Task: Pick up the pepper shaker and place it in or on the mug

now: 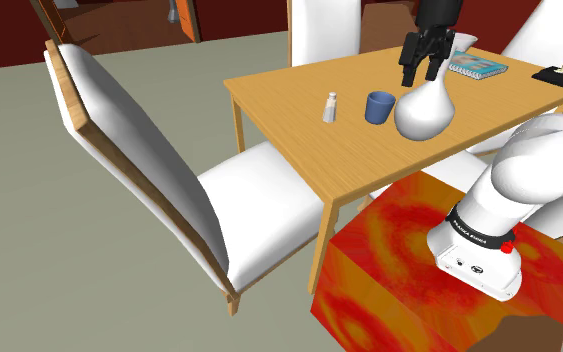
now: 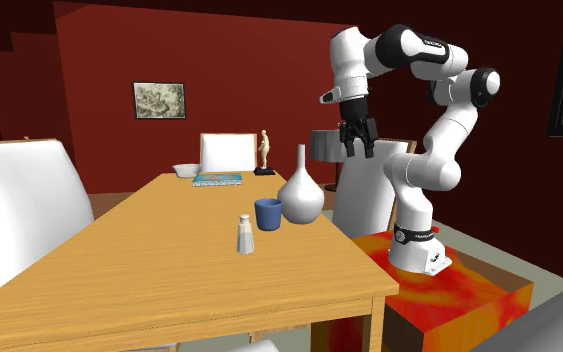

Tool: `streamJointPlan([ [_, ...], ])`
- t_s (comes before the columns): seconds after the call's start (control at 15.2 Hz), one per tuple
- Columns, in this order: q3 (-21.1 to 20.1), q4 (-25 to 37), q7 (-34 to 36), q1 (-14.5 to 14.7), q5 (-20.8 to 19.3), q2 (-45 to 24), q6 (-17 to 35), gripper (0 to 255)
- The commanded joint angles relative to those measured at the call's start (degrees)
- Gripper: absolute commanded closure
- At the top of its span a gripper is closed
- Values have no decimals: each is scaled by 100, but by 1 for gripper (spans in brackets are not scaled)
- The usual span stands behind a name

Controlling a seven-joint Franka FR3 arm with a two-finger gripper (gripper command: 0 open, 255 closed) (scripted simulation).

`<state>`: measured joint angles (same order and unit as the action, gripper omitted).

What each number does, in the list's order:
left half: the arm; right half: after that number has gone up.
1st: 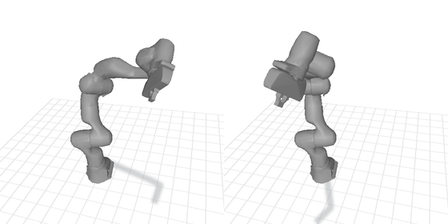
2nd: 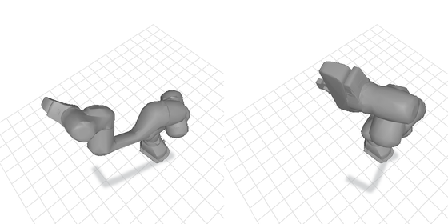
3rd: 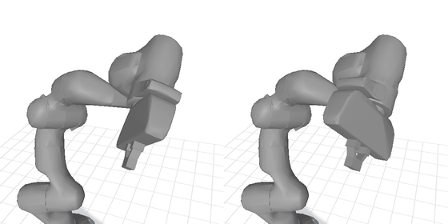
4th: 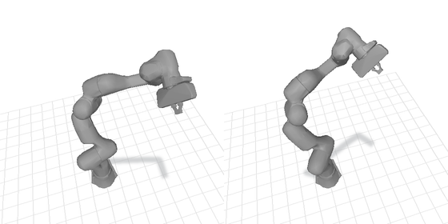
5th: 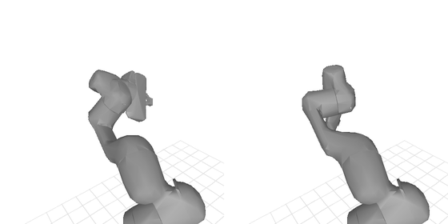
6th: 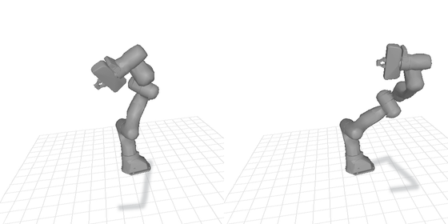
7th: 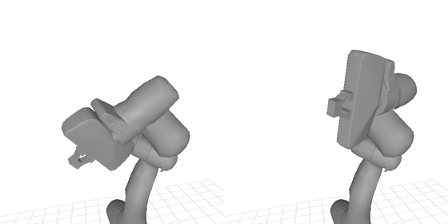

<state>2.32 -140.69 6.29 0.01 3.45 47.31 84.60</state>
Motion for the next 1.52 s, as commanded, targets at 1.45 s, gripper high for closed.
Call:
streamJointPlan([
  [1.45, 861, 1855, -1166, -153, 244, -4435, 3023, 0],
])
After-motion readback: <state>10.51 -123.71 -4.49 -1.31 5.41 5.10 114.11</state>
